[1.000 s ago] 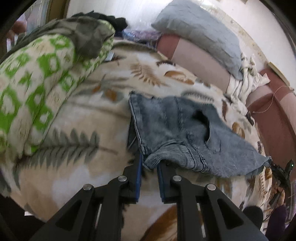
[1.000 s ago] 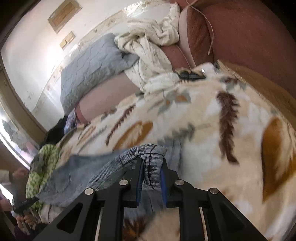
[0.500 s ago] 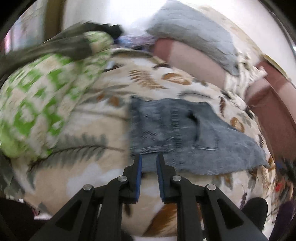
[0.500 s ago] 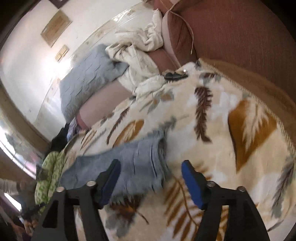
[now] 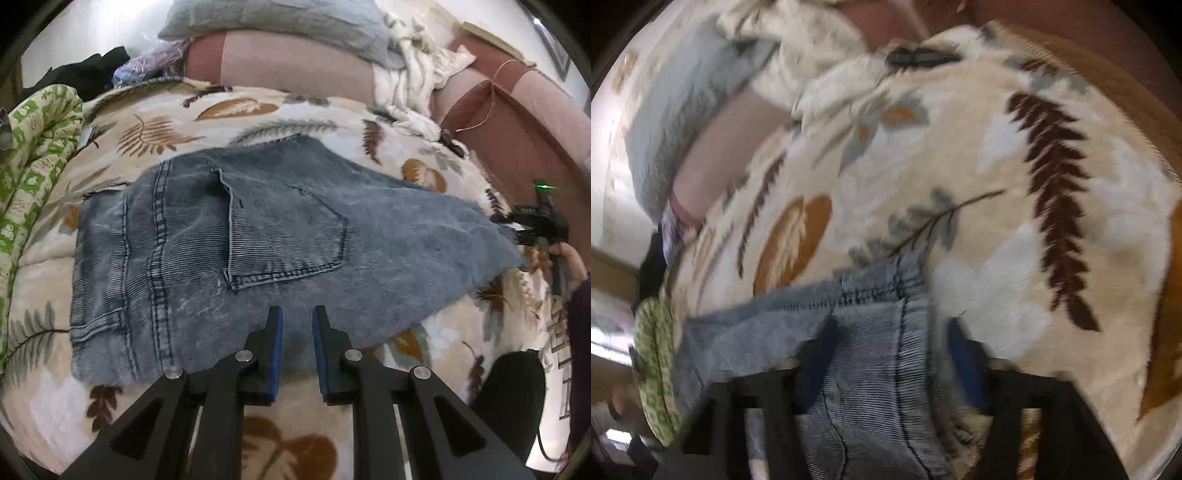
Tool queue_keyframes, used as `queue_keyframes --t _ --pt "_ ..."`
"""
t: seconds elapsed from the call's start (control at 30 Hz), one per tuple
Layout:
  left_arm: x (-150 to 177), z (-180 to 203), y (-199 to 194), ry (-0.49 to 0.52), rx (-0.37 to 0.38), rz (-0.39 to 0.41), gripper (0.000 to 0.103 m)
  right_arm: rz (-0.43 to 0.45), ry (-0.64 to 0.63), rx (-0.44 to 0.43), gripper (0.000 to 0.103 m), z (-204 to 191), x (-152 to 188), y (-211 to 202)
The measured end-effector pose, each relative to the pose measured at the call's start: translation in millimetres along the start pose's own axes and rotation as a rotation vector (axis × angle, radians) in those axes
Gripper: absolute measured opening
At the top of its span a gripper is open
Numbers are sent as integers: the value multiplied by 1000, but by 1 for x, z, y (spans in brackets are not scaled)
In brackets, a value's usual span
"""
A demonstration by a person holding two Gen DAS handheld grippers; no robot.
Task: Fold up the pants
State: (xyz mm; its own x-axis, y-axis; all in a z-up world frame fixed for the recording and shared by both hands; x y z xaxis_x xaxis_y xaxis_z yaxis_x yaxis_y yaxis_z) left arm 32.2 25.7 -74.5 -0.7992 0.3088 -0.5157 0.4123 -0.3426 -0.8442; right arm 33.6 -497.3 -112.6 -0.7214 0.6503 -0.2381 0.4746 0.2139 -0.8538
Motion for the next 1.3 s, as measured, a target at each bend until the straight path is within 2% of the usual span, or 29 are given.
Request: queue_keyframes --t 0.03,0.1,0.17,0.27,0.4,0.5,0.63,0.73,0.83,0.87,0.93,0.97,1.03,1.07,1.1,1.17,1.23,1.3 --pt "-1 -2 6 -5 -15 -7 16 -6 -20 22 40 -2 2 1" --pt "0 -7 15 -21 -29 -18 16 -6 -85 75 28 -11 5 1" --pt "0 -10 20 -33 -24 -18 16 -3 -144 84 22 -23 7 -4" --pt "1 -9 20 -23 -36 -9 16 64 -200 94 21 -39 0 -22" --pt "-4 -7 19 -29 -54 9 16 218 -238 68 21 -60 -16 -51" --pt "-9 -3 17 -39 -50 33 17 297 -241 77 21 -64 -25 -55" --pt "-13 5 18 -30 -48 39 21 311 -225 143 21 -52 -34 -32" --pt "-13 7 21 -25 -61 44 26 274 -170 165 21 -29 -34 -6" --pt "-11 5 26 -35 -64 31 26 232 -100 180 27 -7 -28 13" --pt "-10 4 26 -38 -63 33 26 222 -61 168 36 1 -25 13" --pt "-9 3 24 -33 -71 40 26 253 -12 147 41 9 -20 1" --pt "-8 3 24 -26 -81 42 26 308 -20 146 41 9 -15 -16" --pt "-7 1 26 -14 -110 34 26 373 -84 159 41 -2 -5 -42" --pt "-6 -1 28 -21 -115 29 26 376 -120 137 44 -12 2 -52" --pt "-5 -3 28 -32 -108 30 26 358 -158 96 48 -25 9 -58" --pt "-5 -6 29 -48 -98 37 26 315 -239 58 64 -50 25 -62" --pt "-4 -7 31 -43 -100 32 27 266 -352 86 65 -79 46 -57" --pt "-2 -10 32 -39 -111 18 30 176 -411 76 65 -101 64 -39"
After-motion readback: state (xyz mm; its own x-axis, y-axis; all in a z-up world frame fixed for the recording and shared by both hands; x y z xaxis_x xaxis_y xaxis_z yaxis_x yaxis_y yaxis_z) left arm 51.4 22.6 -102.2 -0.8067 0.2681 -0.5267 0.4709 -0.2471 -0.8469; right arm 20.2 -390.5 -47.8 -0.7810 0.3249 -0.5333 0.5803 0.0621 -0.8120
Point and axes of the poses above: each gripper's, at about its wrist camera, not at the fingertips, and y roughly the way its jaws point, z to its right, x to its underside, the point moved 3 cm from there along y, roughly the way its jaws point, and after that the axes turned 5 degrees about y, right-handed, at the moved point
